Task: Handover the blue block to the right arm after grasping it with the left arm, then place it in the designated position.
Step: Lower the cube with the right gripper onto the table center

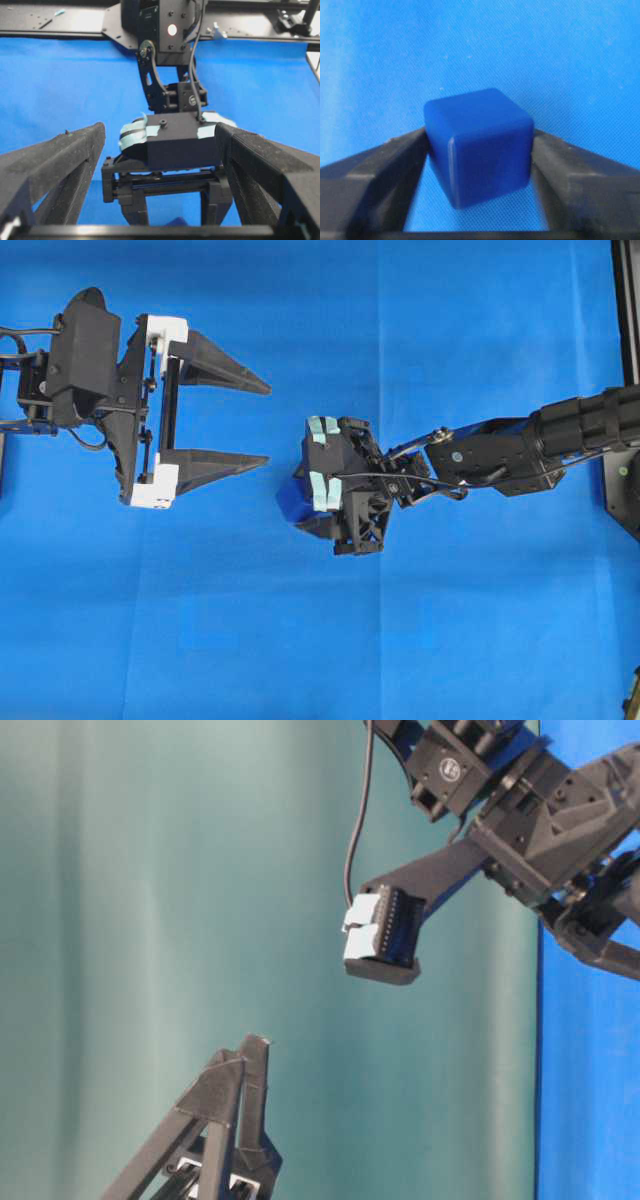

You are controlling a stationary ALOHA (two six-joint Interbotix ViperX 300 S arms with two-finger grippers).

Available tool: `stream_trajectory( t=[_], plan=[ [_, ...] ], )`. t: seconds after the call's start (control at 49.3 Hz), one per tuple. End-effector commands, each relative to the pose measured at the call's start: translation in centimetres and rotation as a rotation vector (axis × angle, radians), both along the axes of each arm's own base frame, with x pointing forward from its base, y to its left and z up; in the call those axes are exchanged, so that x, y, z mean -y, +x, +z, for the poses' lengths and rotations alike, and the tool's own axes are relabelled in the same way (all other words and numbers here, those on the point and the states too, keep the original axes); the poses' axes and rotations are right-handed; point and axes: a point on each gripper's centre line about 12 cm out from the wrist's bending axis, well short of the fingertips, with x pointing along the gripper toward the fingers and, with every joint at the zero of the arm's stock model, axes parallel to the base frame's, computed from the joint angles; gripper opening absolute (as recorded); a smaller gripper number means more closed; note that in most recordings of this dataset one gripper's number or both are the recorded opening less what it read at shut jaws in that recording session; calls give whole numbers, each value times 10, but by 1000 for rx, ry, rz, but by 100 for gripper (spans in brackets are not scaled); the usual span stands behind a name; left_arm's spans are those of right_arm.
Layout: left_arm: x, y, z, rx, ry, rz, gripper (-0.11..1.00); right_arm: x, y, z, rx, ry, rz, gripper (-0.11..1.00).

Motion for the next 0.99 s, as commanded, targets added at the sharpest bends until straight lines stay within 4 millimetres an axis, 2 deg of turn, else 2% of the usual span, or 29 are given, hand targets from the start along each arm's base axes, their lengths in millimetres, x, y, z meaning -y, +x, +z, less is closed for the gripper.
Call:
stream_trajectory(
  t=[0.0, 0.02, 0.061, 0.203, 0.406, 0.527, 0.669, 0.973],
  plan=[
    [2, 0, 16, 51, 1, -6, 93, 0, 6, 12, 39, 9, -5, 85],
    [2, 0, 16, 49, 1, -6, 93, 1, 6, 12, 39, 9, -6, 89],
    [2, 0, 16, 51, 1, -5, 93, 0, 6, 12, 39, 10, -6, 89],
    [3, 0, 16, 49, 1, -8, 93, 0, 7, 13, 41, 15, -10, 75],
    [3, 0, 16, 49, 1, -8, 93, 0, 8, 24, 69, 16, -10, 77],
    [3, -1, 16, 51, 0, -10, 93, -1, 6, 44, 103, 12, -10, 77],
    [3, 0, 16, 49, 2, -10, 93, -2, -1, 75, 128, -14, -24, 77],
    [3, 0, 16, 51, 2, -10, 93, 1, -37, 148, 152, -85, -90, 77]
  ],
)
